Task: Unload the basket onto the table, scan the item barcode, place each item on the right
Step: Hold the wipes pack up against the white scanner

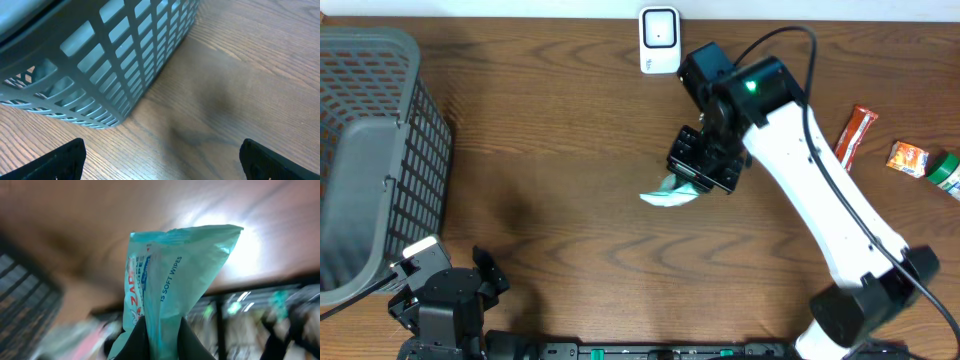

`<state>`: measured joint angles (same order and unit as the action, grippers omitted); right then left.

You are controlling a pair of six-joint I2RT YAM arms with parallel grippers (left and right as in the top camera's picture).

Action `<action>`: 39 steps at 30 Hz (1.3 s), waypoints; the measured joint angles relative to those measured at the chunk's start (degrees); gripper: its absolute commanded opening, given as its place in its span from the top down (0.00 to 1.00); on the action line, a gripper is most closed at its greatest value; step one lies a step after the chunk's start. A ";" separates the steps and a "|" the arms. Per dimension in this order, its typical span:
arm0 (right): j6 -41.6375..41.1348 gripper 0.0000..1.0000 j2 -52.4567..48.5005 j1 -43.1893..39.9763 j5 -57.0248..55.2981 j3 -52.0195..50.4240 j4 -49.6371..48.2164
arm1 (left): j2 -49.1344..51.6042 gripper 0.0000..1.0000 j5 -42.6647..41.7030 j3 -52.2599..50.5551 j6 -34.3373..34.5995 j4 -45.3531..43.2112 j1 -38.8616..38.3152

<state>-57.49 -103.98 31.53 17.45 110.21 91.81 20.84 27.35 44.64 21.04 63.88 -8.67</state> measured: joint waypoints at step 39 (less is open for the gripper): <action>-2.89 0.99 -29.44 -0.46 -65.77 -0.96 -107.86 | 0.00 0.02 0.00 0.00 0.00 -0.07 0.00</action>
<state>-60.38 -133.43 31.07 -48.31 109.25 -16.05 20.84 27.35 44.64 21.04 63.81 -8.67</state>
